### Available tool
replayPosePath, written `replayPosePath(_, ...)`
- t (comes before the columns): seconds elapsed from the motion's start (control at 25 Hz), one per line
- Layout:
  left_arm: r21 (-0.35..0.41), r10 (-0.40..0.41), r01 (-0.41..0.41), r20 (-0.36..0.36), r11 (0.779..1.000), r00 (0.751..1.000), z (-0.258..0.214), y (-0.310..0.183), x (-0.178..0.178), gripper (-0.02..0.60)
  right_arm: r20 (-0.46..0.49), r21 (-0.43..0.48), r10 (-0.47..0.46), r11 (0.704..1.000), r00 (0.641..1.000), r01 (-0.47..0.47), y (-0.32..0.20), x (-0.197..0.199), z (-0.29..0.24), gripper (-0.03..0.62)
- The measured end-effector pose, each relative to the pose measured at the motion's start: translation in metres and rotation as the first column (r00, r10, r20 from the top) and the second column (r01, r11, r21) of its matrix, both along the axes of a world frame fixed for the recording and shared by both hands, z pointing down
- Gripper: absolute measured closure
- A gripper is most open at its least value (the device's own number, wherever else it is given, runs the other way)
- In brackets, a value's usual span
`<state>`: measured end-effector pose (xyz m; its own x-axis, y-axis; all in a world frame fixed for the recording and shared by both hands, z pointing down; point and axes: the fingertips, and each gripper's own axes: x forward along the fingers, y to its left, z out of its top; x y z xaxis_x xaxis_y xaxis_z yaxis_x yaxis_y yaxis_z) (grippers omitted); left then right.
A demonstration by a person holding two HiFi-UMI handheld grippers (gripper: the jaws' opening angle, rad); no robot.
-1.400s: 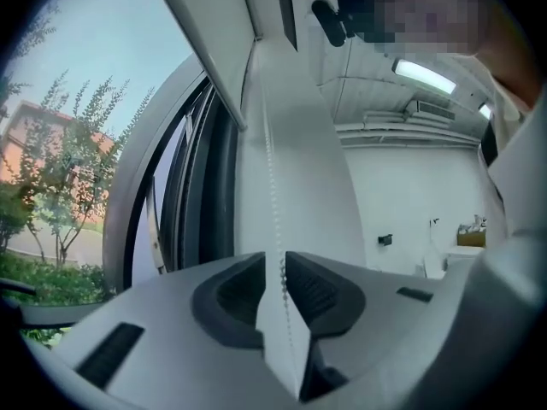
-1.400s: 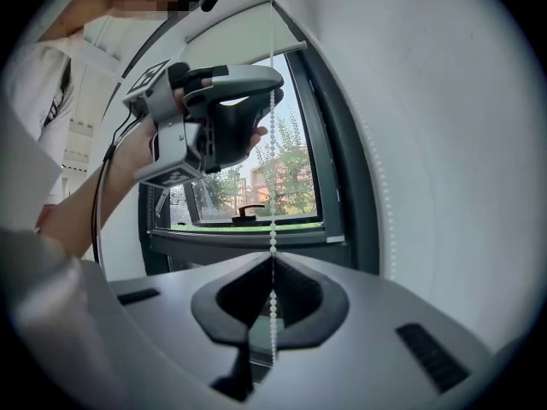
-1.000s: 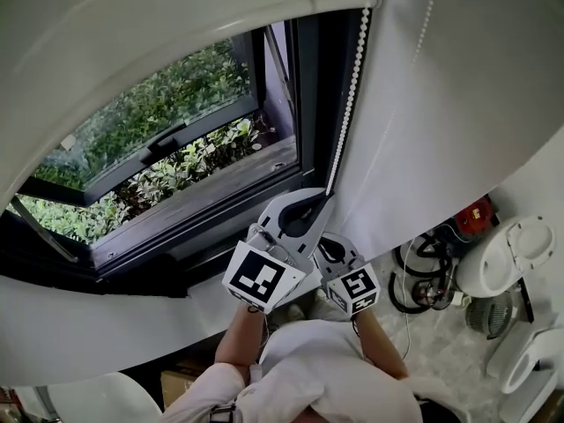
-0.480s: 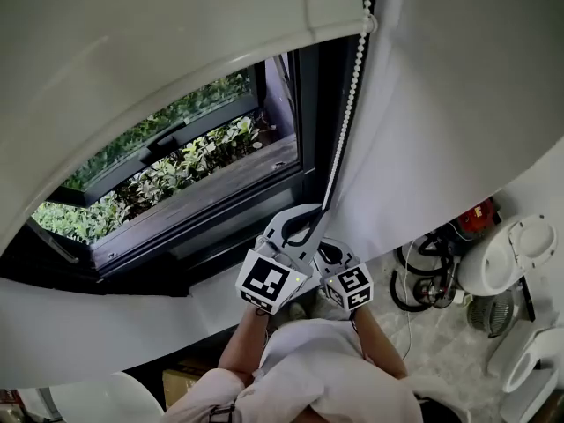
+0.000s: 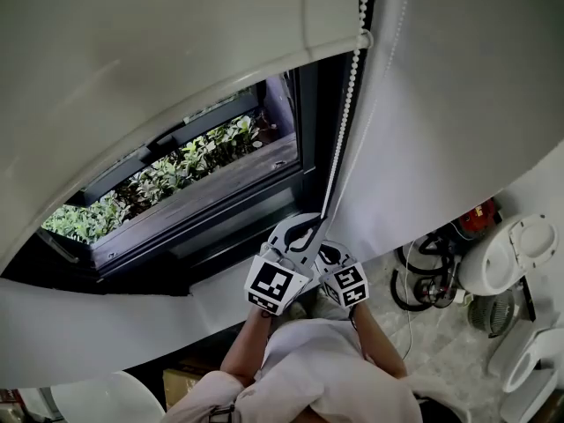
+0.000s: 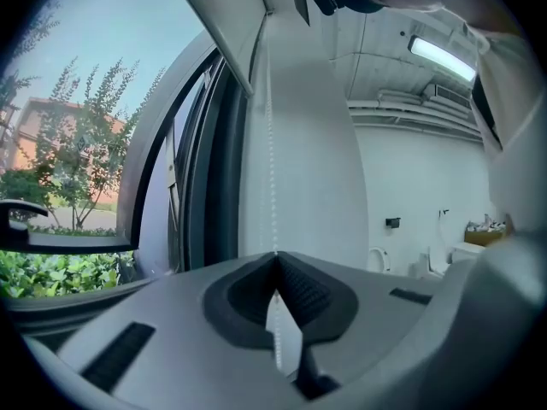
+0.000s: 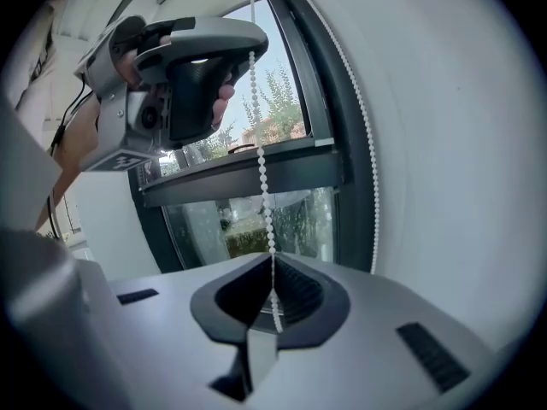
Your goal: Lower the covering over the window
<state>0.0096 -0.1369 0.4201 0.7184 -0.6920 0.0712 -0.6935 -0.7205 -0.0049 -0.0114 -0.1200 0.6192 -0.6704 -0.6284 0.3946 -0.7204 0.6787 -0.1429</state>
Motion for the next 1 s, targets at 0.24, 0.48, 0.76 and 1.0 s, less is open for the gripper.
replayPosePath(0.24, 0.000, -0.015, 0.015, -0.019, 1.000, 1.000, 0.004, 0.004, -0.001, 0.568, -0.056, 0.012, 0.003, 1.000, 0.998, -0.002, 0.003, 0.002, 0.013, 0.512)
replayPosePath(0.48, 0.009, -0.028, 0.028, -0.020, 1.000, 0.999, 0.004, 0.004, -0.002, 0.568, -0.030, 0.058, 0.013, 0.998, 0.999, -0.011, 0.003, 0.010, -0.015, 0.430)
replayPosePath(0.76, 0.017, -0.036, 0.036, -0.003, 0.999, 0.999, 0.004, 0.004, -0.003, 0.568, 0.050, 0.171, 0.057, 0.983, 0.997, -0.065, 0.002, 0.037, -0.111, 0.433)
replayPosePath(1.0, 0.019, -0.036, 0.036, -0.005, 0.999, 0.999, 0.004, 0.005, -0.003, 0.568, 0.145, 0.266, 0.044, 0.961, 0.988, -0.082, 0.004, 0.048, -0.202, 0.462)
